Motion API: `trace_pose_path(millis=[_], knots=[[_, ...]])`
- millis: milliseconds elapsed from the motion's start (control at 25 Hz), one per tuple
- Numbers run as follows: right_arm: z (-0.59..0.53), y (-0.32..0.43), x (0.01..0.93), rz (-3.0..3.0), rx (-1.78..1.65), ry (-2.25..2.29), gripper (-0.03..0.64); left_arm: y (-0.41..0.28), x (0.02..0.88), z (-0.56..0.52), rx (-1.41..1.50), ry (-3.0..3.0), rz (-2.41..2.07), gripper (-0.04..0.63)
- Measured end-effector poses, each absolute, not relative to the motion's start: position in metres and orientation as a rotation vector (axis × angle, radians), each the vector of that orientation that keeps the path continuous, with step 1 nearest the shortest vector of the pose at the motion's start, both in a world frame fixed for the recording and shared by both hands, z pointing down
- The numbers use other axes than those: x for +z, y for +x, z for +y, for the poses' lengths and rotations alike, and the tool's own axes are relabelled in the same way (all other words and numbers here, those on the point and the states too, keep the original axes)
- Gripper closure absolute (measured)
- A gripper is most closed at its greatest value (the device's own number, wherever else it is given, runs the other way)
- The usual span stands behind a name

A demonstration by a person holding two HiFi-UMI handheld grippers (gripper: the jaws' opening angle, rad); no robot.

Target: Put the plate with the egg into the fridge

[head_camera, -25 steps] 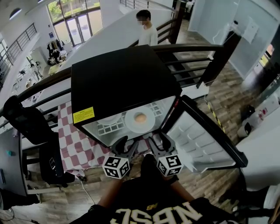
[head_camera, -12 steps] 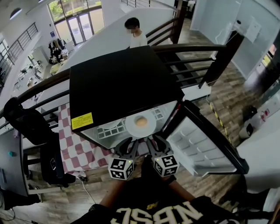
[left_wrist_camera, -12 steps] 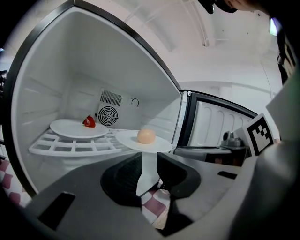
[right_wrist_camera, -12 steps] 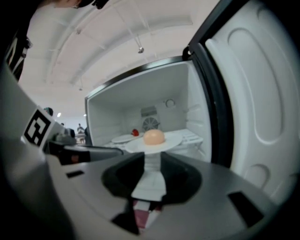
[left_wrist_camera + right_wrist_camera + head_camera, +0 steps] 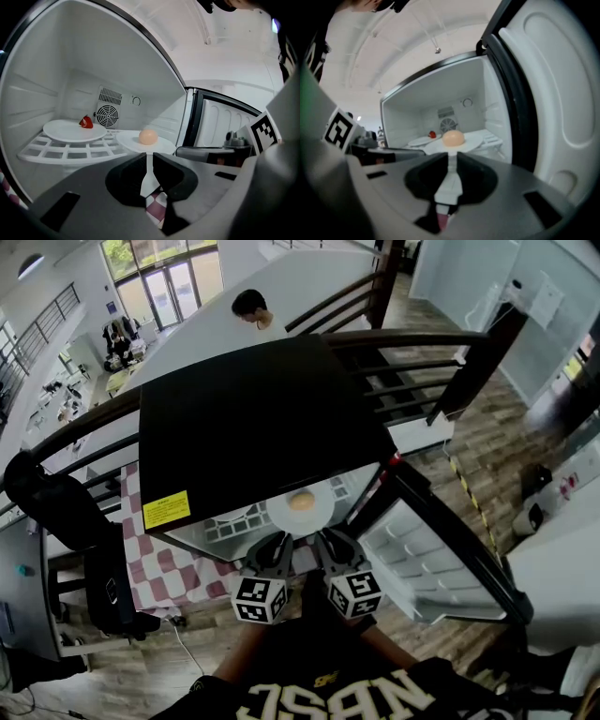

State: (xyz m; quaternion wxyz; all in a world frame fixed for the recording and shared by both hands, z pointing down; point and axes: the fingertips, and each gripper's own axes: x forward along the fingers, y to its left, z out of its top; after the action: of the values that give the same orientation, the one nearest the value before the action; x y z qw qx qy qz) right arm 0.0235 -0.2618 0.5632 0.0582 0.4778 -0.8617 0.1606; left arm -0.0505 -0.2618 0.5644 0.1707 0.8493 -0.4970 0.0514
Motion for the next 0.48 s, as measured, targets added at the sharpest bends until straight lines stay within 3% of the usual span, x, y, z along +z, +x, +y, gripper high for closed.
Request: trace_pose_path(millis=[480], knots=[[-0.288,0.021,0.561,-2.628,0.496,1.408,0.557,-0.05,0.562,-0.285,0.151,2.373,-1.459,0.541]])
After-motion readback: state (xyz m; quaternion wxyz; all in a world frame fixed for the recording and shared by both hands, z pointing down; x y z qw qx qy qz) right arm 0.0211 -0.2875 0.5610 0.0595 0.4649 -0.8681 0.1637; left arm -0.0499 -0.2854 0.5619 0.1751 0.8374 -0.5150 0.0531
